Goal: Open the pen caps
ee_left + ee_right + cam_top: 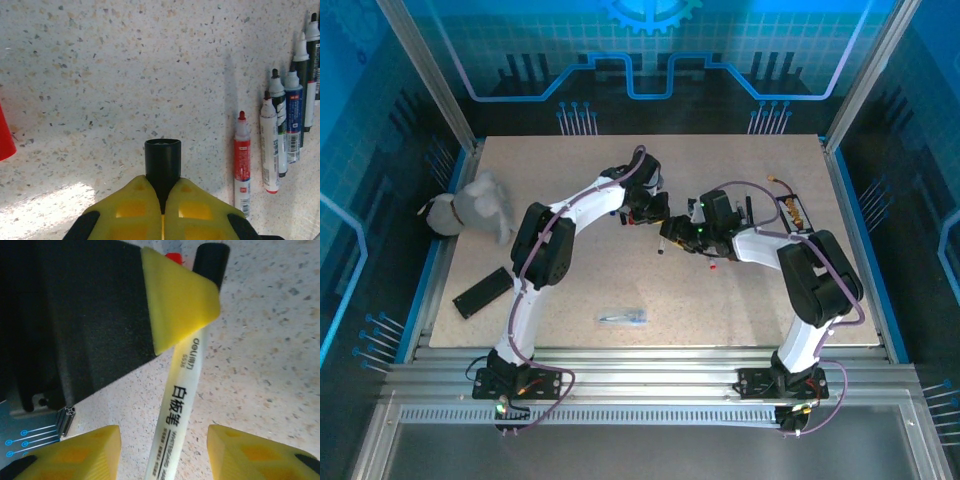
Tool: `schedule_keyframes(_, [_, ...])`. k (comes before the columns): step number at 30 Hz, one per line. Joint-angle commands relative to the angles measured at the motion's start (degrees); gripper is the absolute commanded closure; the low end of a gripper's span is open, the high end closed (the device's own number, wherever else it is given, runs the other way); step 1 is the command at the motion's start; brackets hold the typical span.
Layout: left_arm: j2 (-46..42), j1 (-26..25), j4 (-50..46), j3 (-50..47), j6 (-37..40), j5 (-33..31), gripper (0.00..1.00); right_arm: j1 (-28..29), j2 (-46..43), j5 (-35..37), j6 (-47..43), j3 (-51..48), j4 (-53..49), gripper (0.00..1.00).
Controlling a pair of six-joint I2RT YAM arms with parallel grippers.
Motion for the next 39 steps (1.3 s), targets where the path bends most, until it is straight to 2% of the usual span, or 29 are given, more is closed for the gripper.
schedule_keyframes(1, [-3.6, 0.0, 1.1, -0.8, -1.1, 1.8, 1.00, 1.5, 1.9, -1.3, 1.0, 2.4, 1.1, 0.51])
schedule_keyframes(5, [-4.4, 0.0, 1.1, -0.9, -1.1, 1.8, 1.00, 2.0, 3.7, -0.9, 1.4, 3.8, 0.7, 0.55])
schedule_keyframes(6, [-4.6, -0.1, 1.1, -1.0, -1.0, 1.7, 1.00, 1.9, 3.9, -0.8, 1.7, 4.0, 0.7, 0.63])
schedule_keyframes(9, [-4.9, 0.0, 0.8, -1.4, -0.8, 1.1, 1.00, 1.9, 3.8, 0.0, 1.6, 4.5, -0.1, 1.00])
schedule_keyframes(14, [-4.5, -0.1, 0.4, -1.1, -1.1, 0.1, 1.00, 1.9, 1.8, 0.1, -0.2, 3.4, -2.1, 1.00])
schedule_keyframes(16, [-4.2, -0.1, 0.1, -0.5, -1.1, -0.5, 0.82, 2.0, 0.5, -0.2, -1.1, 2.1, -2.1, 1.00])
schedule_keyframes(18, [-3.8, 0.0, 0.1, -0.1, -1.1, -0.7, 0.68, 2.1, -0.7, -0.3, -1.7, 1.1, -2.4, 1.00])
schedule_keyframes(20, [-3.4, 0.0, -0.2, 0.7, -1.2, -0.6, 0.65, 2.1, -1.6, -0.5, -2.5, 0.3, -2.7, 1.00])
schedule_keyframes(31, [-2.4, -0.3, -0.2, 1.2, -1.8, -0.6, 0.67, 3.3, -1.7, -1.9, -3.9, 0.4, -3.0, 1.00])
schedule_keyframes(35, [-2.4, -0.3, -0.2, 1.2, -1.8, -1.0, 0.72, 3.5, -1.3, -2.5, -4.1, 0.8, -2.9, 1.00])
schedule_keyframes(39, [-2.3, -0.4, -0.2, 1.4, -1.7, -0.9, 0.83, 3.6, -1.5, -2.6, -4.2, 0.7, -3.0, 1.00])
